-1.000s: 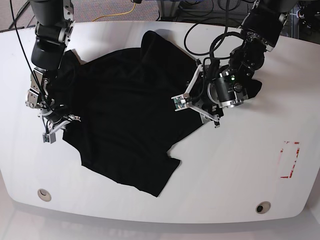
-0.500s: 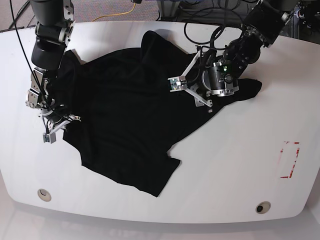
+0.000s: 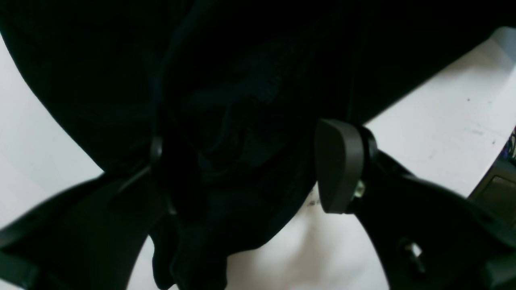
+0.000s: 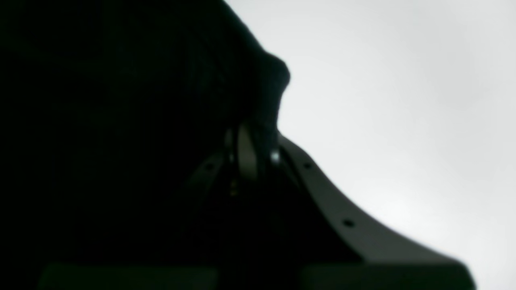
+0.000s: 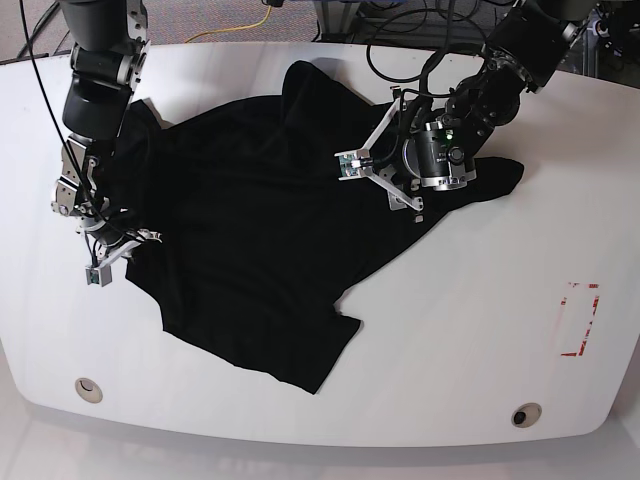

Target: Layout the t-shirt on the table in an organized manner, then fold the t-shirt properly

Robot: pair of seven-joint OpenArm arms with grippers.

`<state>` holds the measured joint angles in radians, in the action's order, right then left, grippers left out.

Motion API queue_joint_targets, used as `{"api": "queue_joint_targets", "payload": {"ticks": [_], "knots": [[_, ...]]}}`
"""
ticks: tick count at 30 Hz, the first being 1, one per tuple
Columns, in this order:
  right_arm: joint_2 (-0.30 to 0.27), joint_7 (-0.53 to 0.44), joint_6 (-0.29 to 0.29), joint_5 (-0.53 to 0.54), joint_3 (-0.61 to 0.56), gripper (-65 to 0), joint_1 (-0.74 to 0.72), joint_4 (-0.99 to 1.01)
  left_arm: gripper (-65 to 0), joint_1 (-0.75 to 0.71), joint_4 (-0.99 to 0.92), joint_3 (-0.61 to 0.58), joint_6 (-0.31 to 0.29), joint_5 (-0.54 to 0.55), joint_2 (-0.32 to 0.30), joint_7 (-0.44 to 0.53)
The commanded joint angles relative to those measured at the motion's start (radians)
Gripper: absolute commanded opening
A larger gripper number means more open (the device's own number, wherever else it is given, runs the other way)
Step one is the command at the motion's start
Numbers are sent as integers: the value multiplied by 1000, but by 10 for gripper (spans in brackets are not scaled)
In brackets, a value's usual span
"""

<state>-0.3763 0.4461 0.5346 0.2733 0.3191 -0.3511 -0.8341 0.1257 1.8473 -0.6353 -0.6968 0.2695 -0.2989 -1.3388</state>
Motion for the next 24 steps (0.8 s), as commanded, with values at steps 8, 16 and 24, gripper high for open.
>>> {"api": "queue_joint_targets", "payload": {"ticks": [8,16,24], "knots": [[-19,-23,6,16,4,-650,-27,-14,-229,22,15,-44,-1,3,5,6],[-19,-23,6,16,4,-650,-29,-14,-229,18,15,-88,-1,4,2,6],[-19,-23,6,16,4,-650,-29,-14,-229,18,15,-85,-1,4,2,6]]}}
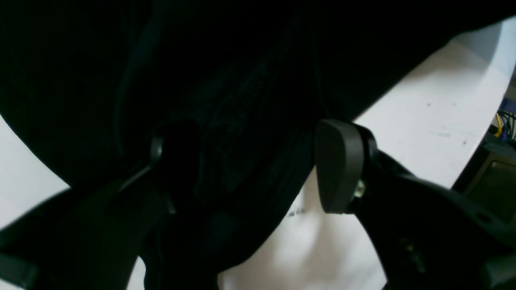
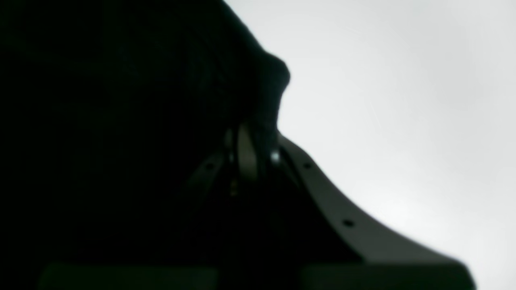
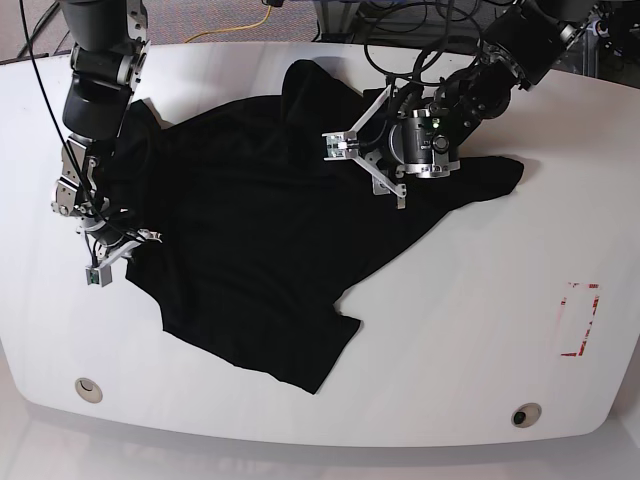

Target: Layout the t-shirt on the table in an organized manner, then fold the t-shirt properly

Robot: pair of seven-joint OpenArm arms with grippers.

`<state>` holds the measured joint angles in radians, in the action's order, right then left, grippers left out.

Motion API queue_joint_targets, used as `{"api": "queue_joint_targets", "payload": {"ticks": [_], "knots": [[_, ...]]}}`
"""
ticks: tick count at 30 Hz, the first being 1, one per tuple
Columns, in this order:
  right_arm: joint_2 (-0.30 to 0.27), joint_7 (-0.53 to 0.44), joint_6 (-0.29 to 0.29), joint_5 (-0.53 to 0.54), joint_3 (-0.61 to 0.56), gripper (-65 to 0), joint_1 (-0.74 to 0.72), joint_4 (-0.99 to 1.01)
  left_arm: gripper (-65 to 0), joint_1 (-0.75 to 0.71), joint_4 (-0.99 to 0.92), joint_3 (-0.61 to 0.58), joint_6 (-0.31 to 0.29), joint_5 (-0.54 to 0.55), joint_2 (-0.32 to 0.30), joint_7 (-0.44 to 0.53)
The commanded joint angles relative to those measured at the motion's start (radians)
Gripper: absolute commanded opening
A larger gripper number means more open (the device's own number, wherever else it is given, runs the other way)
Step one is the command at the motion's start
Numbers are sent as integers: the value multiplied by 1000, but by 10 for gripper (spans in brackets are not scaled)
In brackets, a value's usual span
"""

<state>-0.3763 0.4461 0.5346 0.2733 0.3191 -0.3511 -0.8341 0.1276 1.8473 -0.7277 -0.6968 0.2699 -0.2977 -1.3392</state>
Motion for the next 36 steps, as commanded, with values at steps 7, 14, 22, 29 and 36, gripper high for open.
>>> {"api": "queue_joint_targets", "payload": {"ticks": [7,14,22,29,36], "knots": [[-19,-23,6,16,4,-650,-29,-14,-231,14,13,6,-1,4,1,7],[-19,-23,6,16,4,-650,-30,-14,-378,13,13,6,-1,1,-2,7],[-19,-23,6,16,4,-650,-32,-14,-431,11,1,9,-1,-1,-14,7],[-19,-23,6,17,4,-650,-32,-14,-431,13,-27,10,-1,1,-25,7],[-19,-23,6,17,4,-650,-32,-15,-431,11,-28,9,-1,1,-53,7]]}}
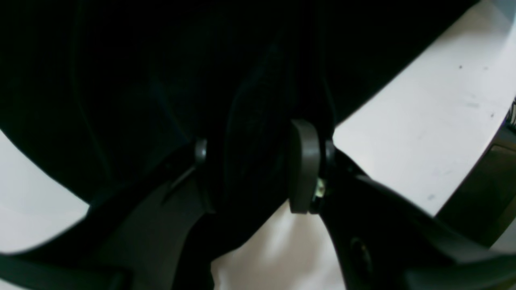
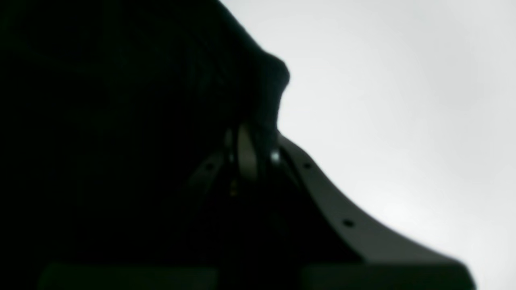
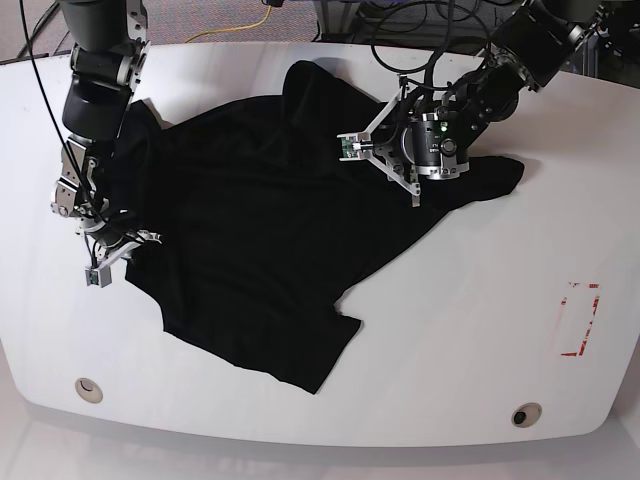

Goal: Layout the t-shirt on the table in an organized manner, then fold the t-shirt properly
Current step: 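Hold the sleeve fabric with the left gripper, adjusting its grip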

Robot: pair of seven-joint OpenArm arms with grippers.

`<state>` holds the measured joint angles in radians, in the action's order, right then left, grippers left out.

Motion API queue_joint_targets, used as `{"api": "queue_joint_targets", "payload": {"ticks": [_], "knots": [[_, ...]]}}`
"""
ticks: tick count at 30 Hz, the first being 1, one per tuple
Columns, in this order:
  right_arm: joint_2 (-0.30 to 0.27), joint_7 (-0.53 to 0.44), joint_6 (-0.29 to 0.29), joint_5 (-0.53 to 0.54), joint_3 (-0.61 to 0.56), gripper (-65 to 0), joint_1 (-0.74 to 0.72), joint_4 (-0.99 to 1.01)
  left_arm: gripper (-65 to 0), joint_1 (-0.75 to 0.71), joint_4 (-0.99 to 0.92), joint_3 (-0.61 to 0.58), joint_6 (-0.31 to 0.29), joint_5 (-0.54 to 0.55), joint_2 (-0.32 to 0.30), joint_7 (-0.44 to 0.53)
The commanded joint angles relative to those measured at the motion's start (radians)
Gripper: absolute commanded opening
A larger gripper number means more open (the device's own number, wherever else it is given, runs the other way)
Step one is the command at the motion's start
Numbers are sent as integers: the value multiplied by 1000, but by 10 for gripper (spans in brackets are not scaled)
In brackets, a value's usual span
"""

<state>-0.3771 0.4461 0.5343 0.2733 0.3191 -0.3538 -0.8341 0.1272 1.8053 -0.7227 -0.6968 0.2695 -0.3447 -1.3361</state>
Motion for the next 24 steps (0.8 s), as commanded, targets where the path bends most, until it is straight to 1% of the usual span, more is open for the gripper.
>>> {"api": "queue_joint_targets", "payload": {"ticks": [1,6,11,21,24], "knots": [[-18,-23,7,19,4,-650,-29,-15,-431,12,14,4,-1,1,-6,4],[-18,-23,7,19,4,-650,-29,-15,-431,12,14,4,-1,1,-7,4],[-16,-23,7,19,4,-650,-29,-15,-431,12,14,1,-1,1,-27,4],[-16,-23,7,21,4,-650,-29,-15,-433,12,11,1,-1,1,-29,4],[-16,-23,7,21,4,-650,-29,-15,-433,12,11,-1,-1,1,-40,4]]}}
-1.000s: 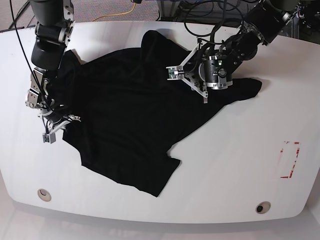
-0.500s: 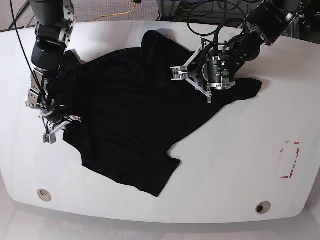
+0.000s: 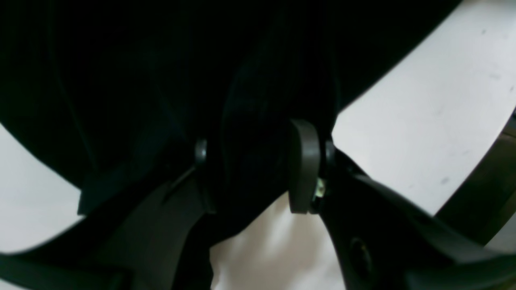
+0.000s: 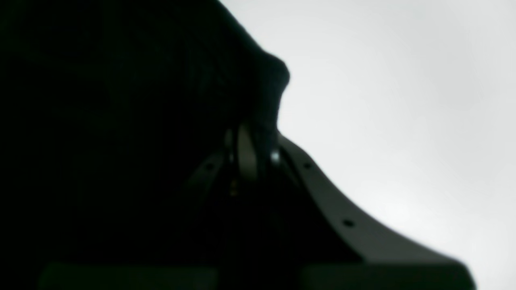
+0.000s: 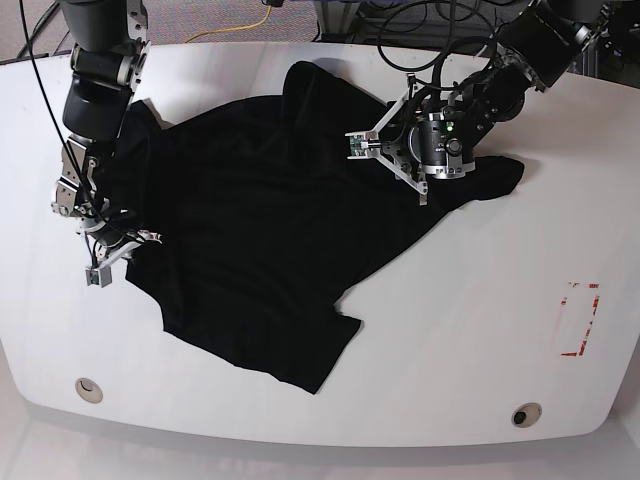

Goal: Layout the t-shirt on the table in an organized manner, then fold the t-shirt properly
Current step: 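Hold the sleeve fabric with the left gripper, adjusting its grip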

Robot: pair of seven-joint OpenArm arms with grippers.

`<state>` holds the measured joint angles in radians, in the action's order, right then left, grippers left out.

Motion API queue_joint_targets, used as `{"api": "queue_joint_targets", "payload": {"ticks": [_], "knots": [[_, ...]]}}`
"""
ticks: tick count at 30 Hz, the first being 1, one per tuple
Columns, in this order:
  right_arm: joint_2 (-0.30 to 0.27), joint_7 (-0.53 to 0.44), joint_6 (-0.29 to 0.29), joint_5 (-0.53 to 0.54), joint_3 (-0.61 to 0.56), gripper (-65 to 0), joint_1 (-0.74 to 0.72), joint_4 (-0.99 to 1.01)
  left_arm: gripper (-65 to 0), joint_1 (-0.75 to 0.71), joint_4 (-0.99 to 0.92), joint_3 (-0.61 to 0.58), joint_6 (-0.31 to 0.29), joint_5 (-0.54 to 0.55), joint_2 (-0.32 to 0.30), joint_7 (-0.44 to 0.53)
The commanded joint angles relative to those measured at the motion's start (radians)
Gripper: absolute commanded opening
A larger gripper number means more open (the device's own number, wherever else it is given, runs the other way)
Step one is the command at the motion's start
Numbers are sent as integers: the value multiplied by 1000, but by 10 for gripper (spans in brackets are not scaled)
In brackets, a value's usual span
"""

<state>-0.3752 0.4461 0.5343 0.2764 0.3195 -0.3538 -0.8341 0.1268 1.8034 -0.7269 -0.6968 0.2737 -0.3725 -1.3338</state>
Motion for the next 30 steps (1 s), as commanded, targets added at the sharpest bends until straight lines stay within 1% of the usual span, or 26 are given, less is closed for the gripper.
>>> {"api": "queue_joint_targets", "payload": {"ticks": [1,8,10,14,17,19,25,30], "knots": [[-18,-23,7,17,3,-650,-29,-15,-433,12,11,2,-1,-4,-13,1],[-18,-23,7,17,3,-650,-31,-15,-443,12,-24,-24,-1,-7,-13,1],[-18,-23,7,17,3,-650,-31,-15,-471,12,-41,-24,-1,-7,-13,1],[-18,-23,7,17,3,-650,-31,-15,-554,12,-66,-24,-1,-7,-13,1],[-18,-23,7,17,3,-650,-31,-17,-596,12,-70,-24,-1,-7,-13,1],[-18,-23,7,17,3,-650,-31,-17,-611,12,-69,-24,-1,-7,-13,1],[-18,-23,7,17,3,-650,-31,-17,-646,12,-64,-24,-1,-9,-13,1],[-18,-23,7,17,3,-650,-31,-17,-649,14,-61,-20,-1,-14,-13,1]]}}
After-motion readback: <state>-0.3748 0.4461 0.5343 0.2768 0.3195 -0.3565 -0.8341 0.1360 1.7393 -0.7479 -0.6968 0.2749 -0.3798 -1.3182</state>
